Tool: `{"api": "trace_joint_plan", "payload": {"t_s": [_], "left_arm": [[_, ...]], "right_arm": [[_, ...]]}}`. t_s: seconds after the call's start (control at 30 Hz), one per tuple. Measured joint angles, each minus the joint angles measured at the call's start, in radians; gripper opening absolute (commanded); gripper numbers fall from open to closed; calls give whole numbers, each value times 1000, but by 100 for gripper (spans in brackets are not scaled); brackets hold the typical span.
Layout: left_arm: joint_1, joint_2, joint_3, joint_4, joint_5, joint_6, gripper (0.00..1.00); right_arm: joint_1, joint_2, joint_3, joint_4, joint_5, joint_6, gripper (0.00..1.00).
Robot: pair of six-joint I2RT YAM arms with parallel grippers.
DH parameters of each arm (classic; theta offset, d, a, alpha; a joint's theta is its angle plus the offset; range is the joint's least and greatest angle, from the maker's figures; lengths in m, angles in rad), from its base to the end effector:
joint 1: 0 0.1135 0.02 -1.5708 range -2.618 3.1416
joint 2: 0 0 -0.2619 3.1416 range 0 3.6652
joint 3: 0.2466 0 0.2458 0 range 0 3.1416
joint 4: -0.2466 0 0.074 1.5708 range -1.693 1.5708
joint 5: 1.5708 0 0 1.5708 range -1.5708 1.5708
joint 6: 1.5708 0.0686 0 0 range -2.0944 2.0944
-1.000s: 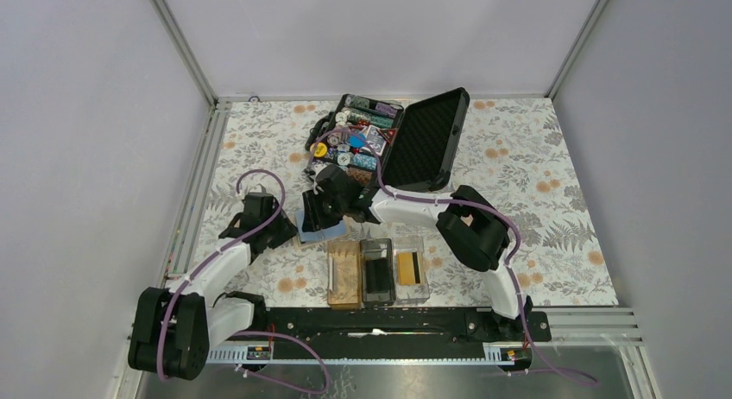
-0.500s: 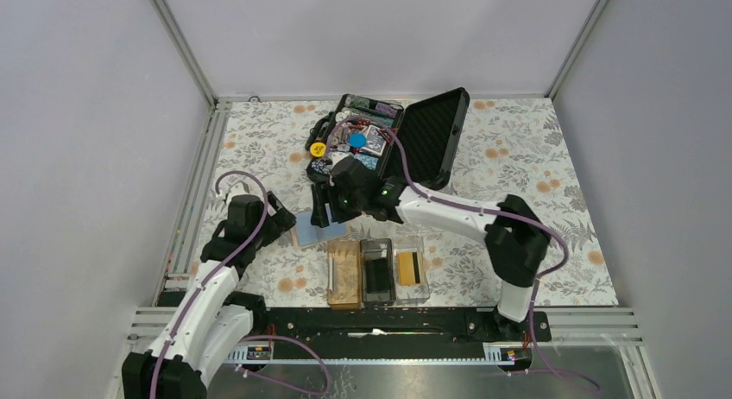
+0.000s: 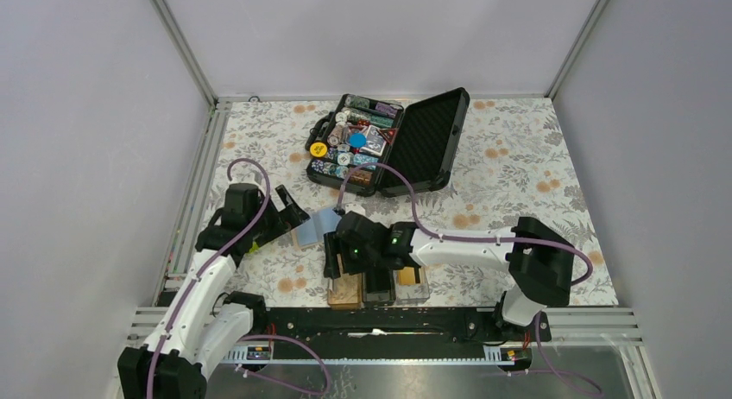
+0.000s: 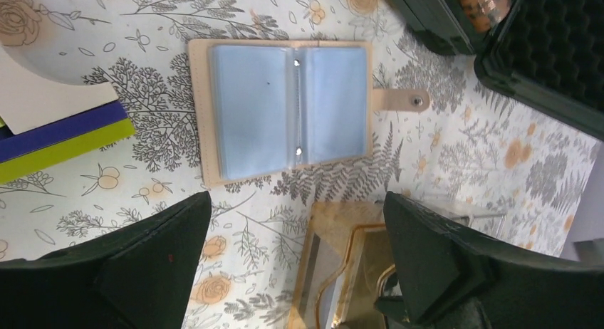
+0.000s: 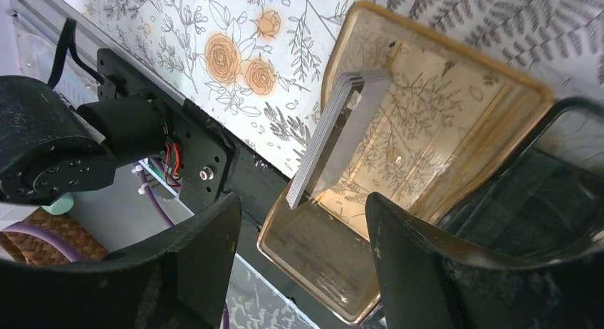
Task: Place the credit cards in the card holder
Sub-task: Pick up the credit card from the storage box.
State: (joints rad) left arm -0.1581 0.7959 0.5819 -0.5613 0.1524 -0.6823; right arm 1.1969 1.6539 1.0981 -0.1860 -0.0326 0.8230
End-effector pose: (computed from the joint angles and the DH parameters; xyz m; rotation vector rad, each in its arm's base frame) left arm 0.1798 -0.0392 0.2094 -0.5501 2.3491 -0.5814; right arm 0.1371 0.3555 0.2034 -0.4931 2.5082 0.9746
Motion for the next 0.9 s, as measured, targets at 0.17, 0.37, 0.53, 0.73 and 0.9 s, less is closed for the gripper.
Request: {"api": "trace_joint_plan", "payload": {"t_s": [0.17, 0.37, 0.53, 0.73, 0.9], "left_arm": [[0, 43, 113, -81, 23, 92, 98], [1, 43, 175, -106, -22, 186, 98], [2, 43, 175, -134, -43, 216, 98], [3, 43, 175, -142, -53, 232, 98], [3, 43, 175, -145, -59, 238, 99]], "right_arm": [[36, 20, -12, 32, 31, 66, 70], [40, 85, -8, 82, 45, 94, 69], [41, 145, 17, 78, 57, 98, 68], [42, 167, 38, 92, 58, 99, 68], [43, 167, 38, 111, 58, 103, 68]]}}
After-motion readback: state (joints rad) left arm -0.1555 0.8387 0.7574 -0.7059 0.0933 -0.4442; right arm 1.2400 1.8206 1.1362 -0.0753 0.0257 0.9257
